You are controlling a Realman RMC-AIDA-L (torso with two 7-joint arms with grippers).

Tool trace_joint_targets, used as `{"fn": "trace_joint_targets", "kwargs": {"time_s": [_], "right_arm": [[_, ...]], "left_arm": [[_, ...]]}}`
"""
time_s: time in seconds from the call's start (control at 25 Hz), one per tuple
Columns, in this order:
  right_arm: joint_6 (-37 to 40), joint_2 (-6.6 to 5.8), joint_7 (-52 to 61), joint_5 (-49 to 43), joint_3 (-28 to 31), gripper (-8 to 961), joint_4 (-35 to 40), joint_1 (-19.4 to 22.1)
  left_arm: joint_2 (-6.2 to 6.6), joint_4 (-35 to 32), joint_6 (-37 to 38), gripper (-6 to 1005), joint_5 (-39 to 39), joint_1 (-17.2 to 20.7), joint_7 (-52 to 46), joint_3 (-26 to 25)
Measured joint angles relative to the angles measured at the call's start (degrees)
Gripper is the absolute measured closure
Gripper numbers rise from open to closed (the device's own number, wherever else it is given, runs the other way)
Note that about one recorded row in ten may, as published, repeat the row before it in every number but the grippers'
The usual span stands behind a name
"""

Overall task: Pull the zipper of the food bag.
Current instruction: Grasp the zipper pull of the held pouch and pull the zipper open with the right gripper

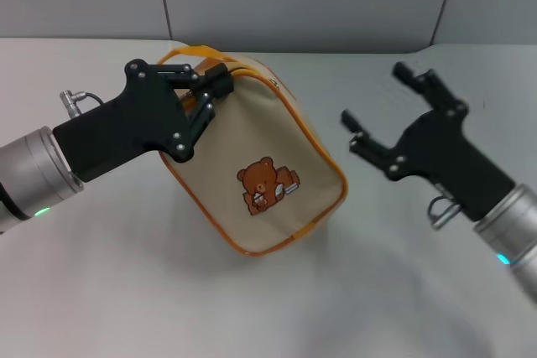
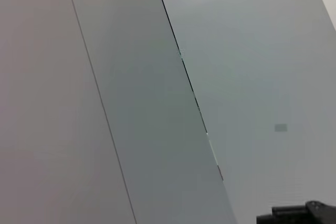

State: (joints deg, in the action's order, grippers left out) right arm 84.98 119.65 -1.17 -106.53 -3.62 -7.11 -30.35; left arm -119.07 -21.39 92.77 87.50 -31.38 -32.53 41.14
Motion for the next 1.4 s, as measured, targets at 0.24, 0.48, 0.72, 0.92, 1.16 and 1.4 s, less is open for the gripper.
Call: {"fn": "trace_joint_targets", "kwargs": {"time_s": [0.24,0.48,0.72,0.92,1.16,1.4], "right_arm": [[-4.53,0.08,-15.95,-0.77,0.12,116,-7.75,-2.18],[-4.79,0.12,-21.59,-0.95,0.37,117,-10.42,-2.76],[-5.1,0.14,-22.21,-3.5,-0.13,126,-11.01,-3.31],[-4.82,0.15,-22.24,-5.68,0.57,145,-11.29,-2.95],[-4.73,0.18,-22.35,-5.46,2.79,168,-13.03,-2.62],[-5.07,0.22,-21.8,-5.61,3.64,246,-13.6,-2.42]], "left_arm": [[-0.09,0.24,0.05,949,-0.06,0.02,0.27,1.44],[-0.17,0.65,0.09,950,-0.13,0.03,0.89,1.47],[-0.2,0.94,0.22,951,-0.15,0.08,0.89,1.49],[-0.2,0.94,0.24,952,-0.17,0.04,0.89,1.49],[-0.2,0.95,0.23,953,-0.27,-0.23,0.89,1.49],[-0.2,1.12,0.2,954,-0.27,-0.26,0.89,1.49]]}}
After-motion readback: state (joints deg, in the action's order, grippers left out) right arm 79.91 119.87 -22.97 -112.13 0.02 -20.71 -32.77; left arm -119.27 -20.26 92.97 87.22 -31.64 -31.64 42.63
